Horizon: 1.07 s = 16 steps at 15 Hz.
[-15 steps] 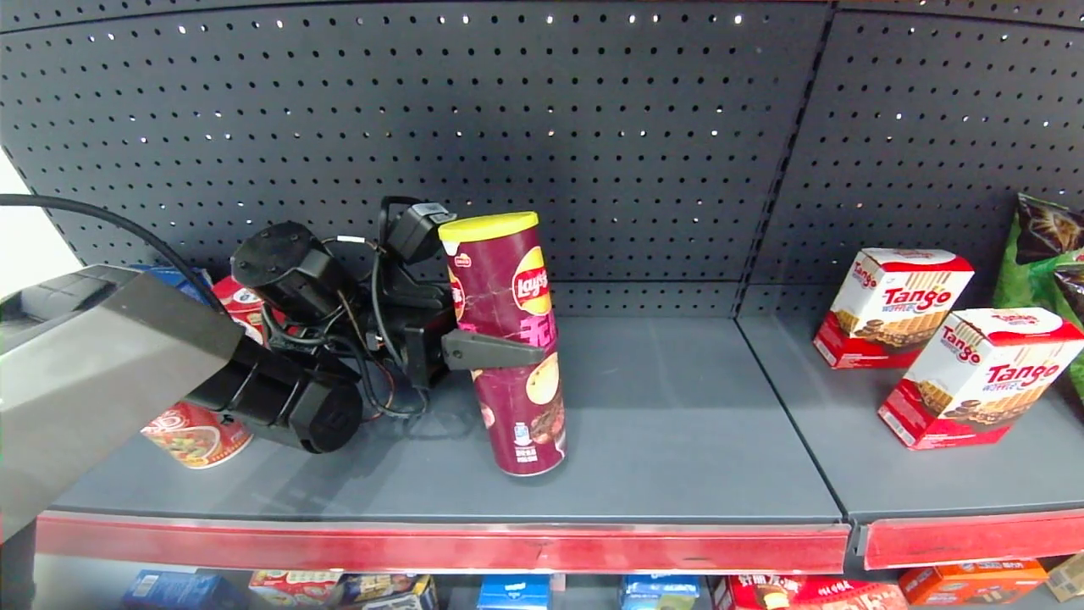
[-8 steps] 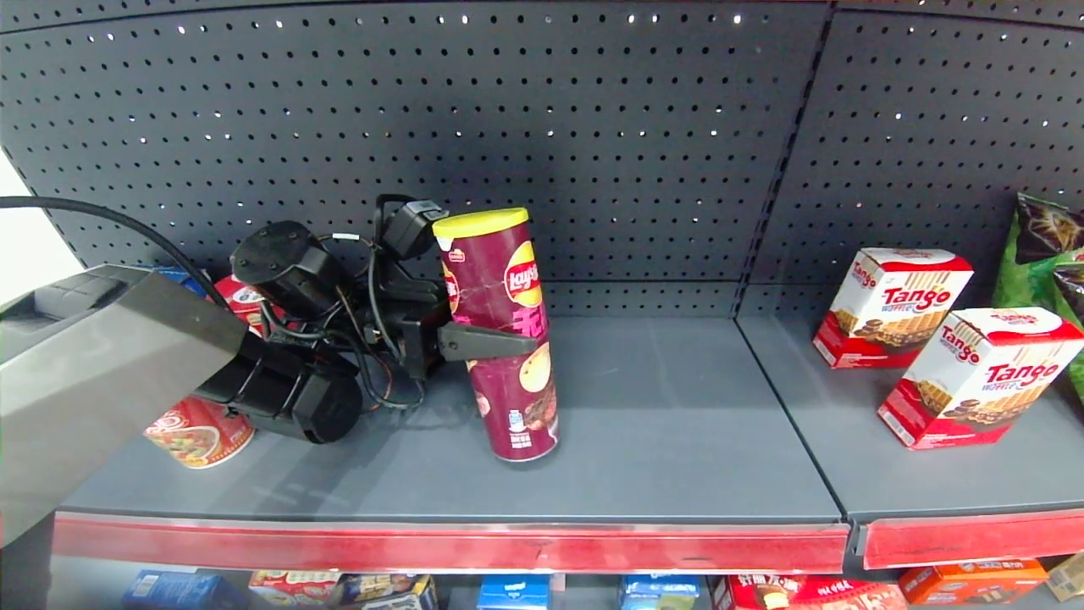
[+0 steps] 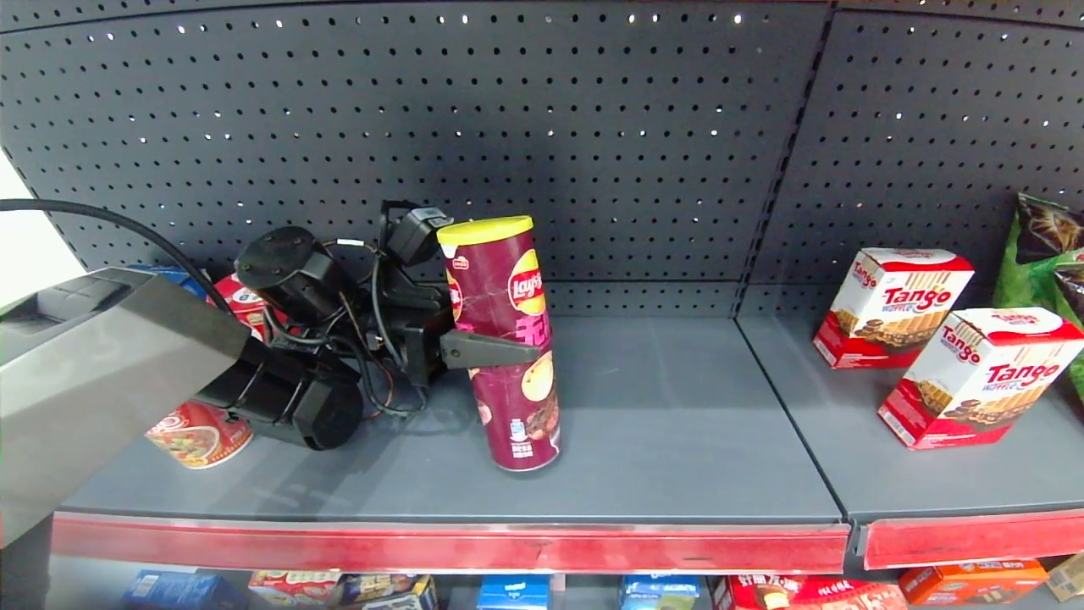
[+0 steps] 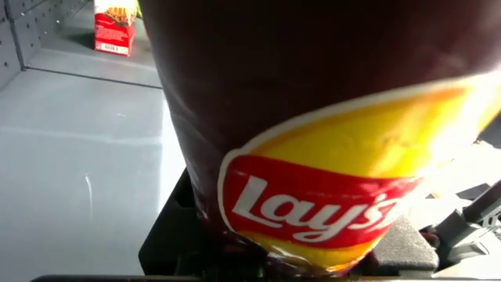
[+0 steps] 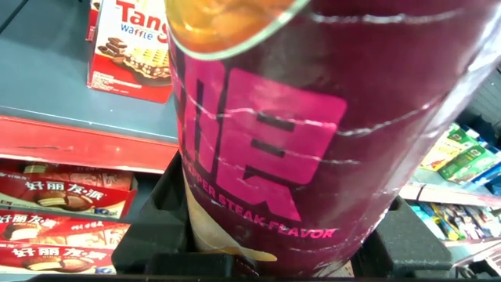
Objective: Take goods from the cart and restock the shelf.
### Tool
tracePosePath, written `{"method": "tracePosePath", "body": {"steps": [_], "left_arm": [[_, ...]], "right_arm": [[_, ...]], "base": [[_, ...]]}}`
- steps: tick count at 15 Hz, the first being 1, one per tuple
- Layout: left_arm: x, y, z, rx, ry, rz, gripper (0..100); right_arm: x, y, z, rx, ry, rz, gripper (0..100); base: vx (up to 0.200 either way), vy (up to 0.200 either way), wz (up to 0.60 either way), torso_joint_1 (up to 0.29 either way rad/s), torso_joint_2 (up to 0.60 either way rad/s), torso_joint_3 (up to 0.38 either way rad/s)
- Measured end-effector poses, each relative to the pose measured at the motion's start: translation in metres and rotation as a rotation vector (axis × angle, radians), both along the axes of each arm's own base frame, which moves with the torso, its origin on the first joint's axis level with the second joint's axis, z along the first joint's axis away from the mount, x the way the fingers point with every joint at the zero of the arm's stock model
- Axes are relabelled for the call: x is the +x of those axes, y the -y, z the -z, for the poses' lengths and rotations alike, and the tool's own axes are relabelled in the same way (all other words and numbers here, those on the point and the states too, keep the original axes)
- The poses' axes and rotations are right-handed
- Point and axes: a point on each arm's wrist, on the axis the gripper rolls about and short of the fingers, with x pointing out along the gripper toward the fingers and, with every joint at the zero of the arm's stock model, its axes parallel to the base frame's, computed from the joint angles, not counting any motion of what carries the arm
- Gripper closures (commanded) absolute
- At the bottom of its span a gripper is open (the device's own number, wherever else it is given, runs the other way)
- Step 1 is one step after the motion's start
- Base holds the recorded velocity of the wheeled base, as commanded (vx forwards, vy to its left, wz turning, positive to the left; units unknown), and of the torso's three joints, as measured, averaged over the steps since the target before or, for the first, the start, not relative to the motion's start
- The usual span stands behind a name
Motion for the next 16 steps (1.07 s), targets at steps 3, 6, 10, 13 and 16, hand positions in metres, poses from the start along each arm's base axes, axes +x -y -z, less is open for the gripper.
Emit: {"method": "tracePosePath", "body": {"steps": [3, 6, 10, 13, 16], "left_arm": [[-0.001, 0.0, -0.001, -0.001, 0.0, -0.001, 0], [-0.004, -0.001, -0.004, -0.002, 0.001, -0.002, 0], [-0.012, -0.004, -0.009, -0.002, -0.003, -0.006, 0], [-0.024, -0.007, -0.011, 0.003, -0.022, -0.006, 0], [-0.04, -0.011, -0.013, 0.01, -0.046, -0.005, 0]], "right_arm": [[0.0, 0.0, 0.0, 0.0, 0.002, 0.0, 100], [0.0, 0.0, 0.0, 0.0, 0.002, 0.0, 100], [0.0, 0.0, 0.0, 0.0, 0.002, 0.0, 100], [-0.001, 0.0, -0.002, 0.0, 0.009, 0.0, 100], [-0.002, 0.0, -0.004, 0.0, 0.015, -0.001, 100]], "base": [[0.0, 0.0, 0.0, 0.0, 0.0, 0.0], [0.0, 0.0, 0.0, 0.0, 0.0, 0.0], [0.0, 0.0, 0.0, 0.0, 0.0, 0.0], [0.0, 0.0, 0.0, 0.0, 0.0, 0.0], [0.0, 0.0, 0.0, 0.0, 0.0, 0.0]]}}
